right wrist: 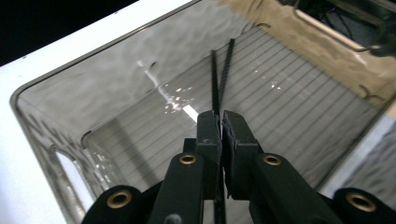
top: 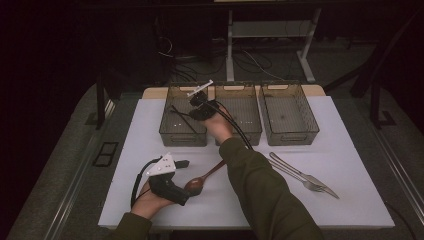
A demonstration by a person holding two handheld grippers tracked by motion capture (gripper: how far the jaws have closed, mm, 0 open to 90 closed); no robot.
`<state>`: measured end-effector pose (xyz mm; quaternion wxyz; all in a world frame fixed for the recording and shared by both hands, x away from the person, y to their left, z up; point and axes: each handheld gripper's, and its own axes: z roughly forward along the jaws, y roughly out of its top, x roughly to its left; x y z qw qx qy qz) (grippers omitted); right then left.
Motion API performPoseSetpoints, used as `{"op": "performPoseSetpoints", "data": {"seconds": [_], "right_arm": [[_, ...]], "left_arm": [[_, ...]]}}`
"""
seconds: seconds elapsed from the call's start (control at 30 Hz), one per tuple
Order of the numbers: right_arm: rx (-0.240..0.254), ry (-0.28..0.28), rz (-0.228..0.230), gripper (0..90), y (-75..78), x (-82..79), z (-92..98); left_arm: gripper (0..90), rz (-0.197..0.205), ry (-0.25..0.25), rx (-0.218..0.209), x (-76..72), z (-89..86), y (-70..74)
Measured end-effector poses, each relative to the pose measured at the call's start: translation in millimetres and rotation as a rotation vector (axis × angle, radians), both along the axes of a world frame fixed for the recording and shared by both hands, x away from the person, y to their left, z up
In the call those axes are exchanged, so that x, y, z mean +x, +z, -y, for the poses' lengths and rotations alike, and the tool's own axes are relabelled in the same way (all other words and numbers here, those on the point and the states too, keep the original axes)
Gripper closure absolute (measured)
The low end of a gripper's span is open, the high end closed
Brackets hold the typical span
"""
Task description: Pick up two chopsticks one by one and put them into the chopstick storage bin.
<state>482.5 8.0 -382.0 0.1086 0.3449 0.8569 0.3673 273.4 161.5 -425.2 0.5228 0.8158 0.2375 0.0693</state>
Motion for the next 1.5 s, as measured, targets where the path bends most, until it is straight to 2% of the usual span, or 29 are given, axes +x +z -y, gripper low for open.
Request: {"op": "performPoseSetpoints", "data": {"seconds": [0.13,0.37,0.6,0.63,0.73,0.83,0.93,1.1,1.23,1.5], "right_arm": [[-0.007,0.007,-0.025,82.6,-4.0,0.2,-0.4],[0.043,0.008,-0.031,69.4,3.9,-1.2,5.5],[0.098,0.037,-0.025,58.2,12.7,-7.0,18.4],[0.105,0.043,-0.031,58.8,13.9,-8.9,20.7],[0.1,0.071,-0.012,70.8,18.3,-18.7,28.0],[0.089,0.097,-0.014,81.8,21.8,-28.4,36.9],[0.083,0.119,-0.018,88.6,25.1,-38.9,45.7],[0.074,0.149,-0.031,88.9,24.8,-53.4,57.5],[0.058,0.152,-0.04,88.9,21.6,-59.9,62.4],[0.044,0.147,-0.049,88.9,13.9,-59.7,62.2]], "left_arm": [[0.0,0.001,0.0,0.001,0.0,-0.2,0.1],[0.0,0.0,0.0,0.001,0.0,-0.2,-0.1],[0.0,0.002,0.001,0.004,0.0,-0.4,-0.1],[0.0,0.004,0.0,0.005,0.2,-0.5,-0.1],[0.0,0.001,0.0,0.008,0.2,-0.3,-0.5],[0.0,0.002,0.001,0.01,0.1,-0.1,-0.5],[0.0,0.006,0.001,0.012,-0.1,0.2,-0.4],[0.0,0.005,0.001,0.015,-0.2,0.7,-0.6],[0.0,0.007,-0.003,0.022,-0.2,0.3,-0.5],[0.0,0.005,-0.002,0.021,-0.3,0.7,-0.7]]}}
